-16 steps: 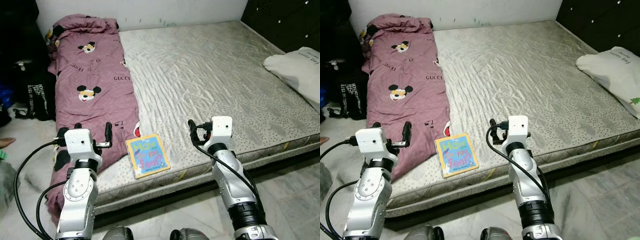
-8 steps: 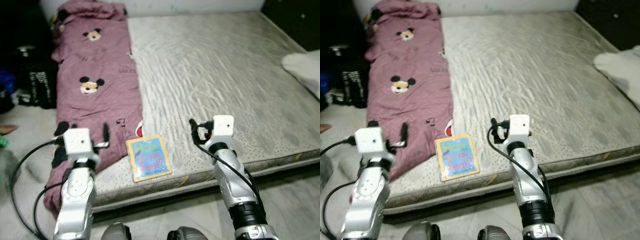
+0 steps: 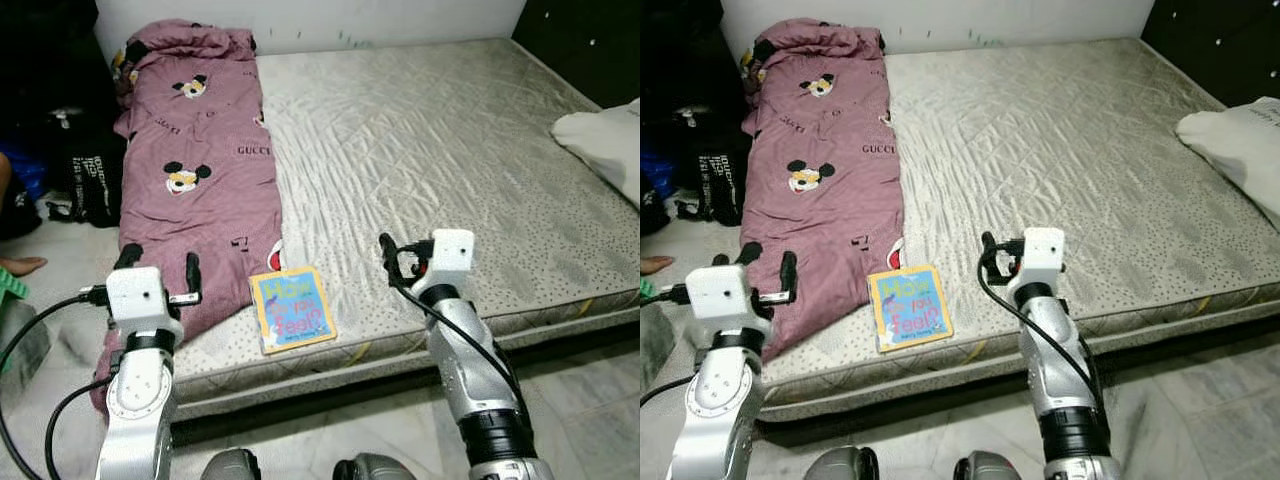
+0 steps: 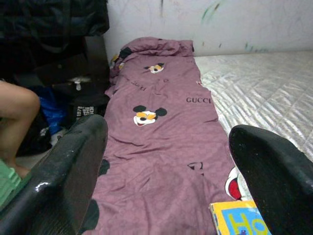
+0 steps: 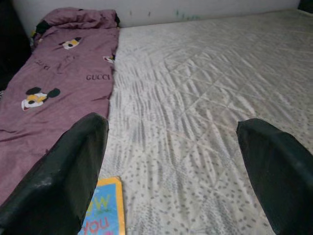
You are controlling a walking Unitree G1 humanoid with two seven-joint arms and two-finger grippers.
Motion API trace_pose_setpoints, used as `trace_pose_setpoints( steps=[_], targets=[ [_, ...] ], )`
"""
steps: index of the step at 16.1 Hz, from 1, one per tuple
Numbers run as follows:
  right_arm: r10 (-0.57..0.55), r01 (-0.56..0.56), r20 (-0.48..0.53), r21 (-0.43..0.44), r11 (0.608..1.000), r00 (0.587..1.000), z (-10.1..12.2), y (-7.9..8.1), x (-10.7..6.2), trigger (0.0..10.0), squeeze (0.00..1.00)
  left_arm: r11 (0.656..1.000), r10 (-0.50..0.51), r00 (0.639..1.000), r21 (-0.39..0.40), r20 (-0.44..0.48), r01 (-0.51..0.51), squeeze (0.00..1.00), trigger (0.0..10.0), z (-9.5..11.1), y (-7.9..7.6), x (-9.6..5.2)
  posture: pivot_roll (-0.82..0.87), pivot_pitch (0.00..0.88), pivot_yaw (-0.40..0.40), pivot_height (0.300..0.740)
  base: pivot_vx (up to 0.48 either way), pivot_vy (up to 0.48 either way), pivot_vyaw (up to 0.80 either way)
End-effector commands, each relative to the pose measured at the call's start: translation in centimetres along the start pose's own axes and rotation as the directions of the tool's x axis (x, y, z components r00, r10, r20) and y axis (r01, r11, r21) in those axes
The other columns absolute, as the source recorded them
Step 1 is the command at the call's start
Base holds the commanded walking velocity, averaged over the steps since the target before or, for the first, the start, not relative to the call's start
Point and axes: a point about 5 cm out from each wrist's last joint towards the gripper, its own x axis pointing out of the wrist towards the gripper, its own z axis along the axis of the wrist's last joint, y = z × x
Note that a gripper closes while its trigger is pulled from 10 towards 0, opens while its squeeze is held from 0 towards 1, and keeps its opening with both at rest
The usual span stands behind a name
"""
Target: Clean up the room
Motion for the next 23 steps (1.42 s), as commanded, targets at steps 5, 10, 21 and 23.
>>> trace_pose_setpoints(
  steps=[5,10,21,23],
  targets=[
    [-0.017,0.018,0.006,-0.001,1.000,1.000,0.32,-0.44,-0.63,10.0,0.00,0.999,-0.032,0.999,0.015,0.001,0.032,0.00,10.0,0.19,0.08,-0.28,-0.04,0.113,-0.019,0.740,0.000,0.000,0.00],
    [-0.002,0.002,0.000,0.001,1.000,1.000,0.50,-0.19,-0.75,10.0,0.00,1.000,-0.029,0.999,0.003,-0.014,0.030,0.00,10.0,0.20,0.06,-0.26,-0.04,0.127,-0.019,0.731,0.000,0.000,0.00],
    [0.007,-0.007,-0.016,0.000,1.000,1.000,0.62,-0.34,-0.48,10.0,0.00,1.000,0.015,0.999,-0.027,-0.041,-0.016,0.00,10.0,-0.04,0.27,-0.02,-0.05,0.142,-0.031,0.631,0.000,0.000,0.00],
    [0.012,-0.012,-0.017,-0.002,1.000,1.000,0.62,-0.27,-0.40,10.0,0.00,0.998,0.028,0.999,-0.046,-0.031,-0.029,0.00,10.0,0.13,0.39,0.03,-0.05,0.142,-0.034,0.631,0.000,0.000,0.00]
  ],
)
